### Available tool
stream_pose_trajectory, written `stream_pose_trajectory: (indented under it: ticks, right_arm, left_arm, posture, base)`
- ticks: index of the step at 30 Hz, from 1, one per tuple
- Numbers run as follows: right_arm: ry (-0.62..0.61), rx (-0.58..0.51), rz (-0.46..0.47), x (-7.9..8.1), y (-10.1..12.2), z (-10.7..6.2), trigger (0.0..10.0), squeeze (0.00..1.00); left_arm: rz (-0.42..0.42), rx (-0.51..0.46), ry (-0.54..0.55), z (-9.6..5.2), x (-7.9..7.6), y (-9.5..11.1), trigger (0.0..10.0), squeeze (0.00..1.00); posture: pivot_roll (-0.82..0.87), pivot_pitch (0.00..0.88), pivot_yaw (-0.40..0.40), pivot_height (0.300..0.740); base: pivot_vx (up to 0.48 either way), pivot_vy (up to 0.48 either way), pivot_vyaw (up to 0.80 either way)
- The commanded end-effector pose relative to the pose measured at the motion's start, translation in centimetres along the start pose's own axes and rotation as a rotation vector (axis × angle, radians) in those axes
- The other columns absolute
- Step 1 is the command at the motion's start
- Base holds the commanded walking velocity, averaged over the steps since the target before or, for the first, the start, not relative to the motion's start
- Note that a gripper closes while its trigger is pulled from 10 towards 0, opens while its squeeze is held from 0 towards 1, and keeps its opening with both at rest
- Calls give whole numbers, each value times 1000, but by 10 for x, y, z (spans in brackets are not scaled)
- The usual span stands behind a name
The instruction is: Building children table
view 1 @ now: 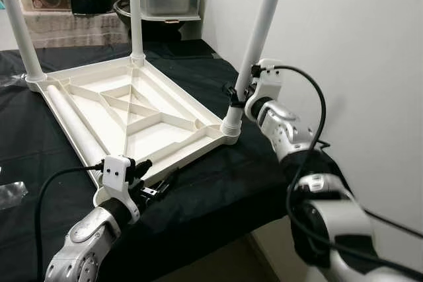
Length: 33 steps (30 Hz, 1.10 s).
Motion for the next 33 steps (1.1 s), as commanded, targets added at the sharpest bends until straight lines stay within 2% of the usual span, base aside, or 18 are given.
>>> stream_pose_trajectory:
  ticks: [1,3,4,5,6,7,9,11,12,15,16,19,22,26,33]
  right_arm:
    - [-6,9,-32,-3,-3,-4,10000,0]
    - [-11,10,-63,-6,-9,-11,10000,0]
    - [-13,15,-98,-8,-16,-20,10000,0]
    - [-13,15,-98,-8,-16,-20,10000,0]
    - [-4,26,-132,-9,-24,-31,10000,0]
    - [-4,26,-132,-9,-24,-31,10000,0]
    - [13,56,-170,-10,-37,-46,10000,0]
    - [13,56,-170,-10,-37,-46,10000,0]
    - [20,80,-183,-12,-45,-55,10000,0]
    - [18,102,-189,-15,-53,-62,10000,0]
    - [31,179,-206,-17,-72,-78,10000,0]
    - [37,207,-205,-16,-77,-83,10000,0]
    - [52,158,-236,-11,-76,-87,10000,0]
    - [73,123,-282,-2,-75,-94,10000,0]
    - [71,128,-278,1,-78,-94,10000,0]
  left_arm:
    - [-12,13,1,-1,0,-5,10000,0]
    - [-13,14,13,-3,1,-6,10000,0]
    - [-14,12,32,-5,4,-6,10000,0]
    - [-14,12,32,-5,4,-6,10000,0]
    - [-16,6,58,-7,7,-6,10000,0]
    - [-16,6,58,-7,7,-6,10000,0]
    - [-24,-1,90,-10,11,-6,10000,0]
    - [-24,-1,90,-10,11,-6,10000,0]
    - [-24,1,101,-11,11,-7,10000,0]
    - [-24,5,111,-12,11,-9,10000,0]
    - [-4,11,149,-14,13,-11,10000,0]
    - [2,10,160,-14,13,-11,10000,0]
    - [2,2,167,-13,11,-9,10000,0]
    - [-3,2,162,-12,8,-10,10000,0]
    - [0,-1,161,-10,10,-8,10000,0]
  posture:
    - [24,0,-132,740]
    - [21,0,-133,740]
    - [18,0,-132,740]
    - [18,0,-132,740]
    - [14,0,-129,740]
    - [14,0,-129,740]
    - [7,0,-125,740]
    - [7,0,-125,740]
    - [2,0,-123,740]
    - [-3,0,-118,740]
    - [-7,0,-113,740]
    - [-7,0,-113,740]
    - [-5,0,-109,740]
    - [-7,0,-103,740]
    - [-3,0,-102,740]
  base:
    - [0,0,0]
    - [0,0,0]
    - [0,0,0]
    - [0,0,0]
    - [0,0,0]
    - [0,0,0]
    - [0,0,0]
    - [0,0,0]
    - [0,0,0]
    - [0,0,0]
    - [0,0,0]
    - [0,0,0]
    - [0,0,0]
    - [0,-393,0]
    - [0,-461,0]
Point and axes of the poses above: a point about 5 cm out from each wrist's last joint towards the gripper, its own z axis pointing out of the wrist towards the gripper, its own y axis along the axis of the wrist's last joint, x = y × z, the point moved 6 cm from there along z, pointing out of the wrist towards the gripper
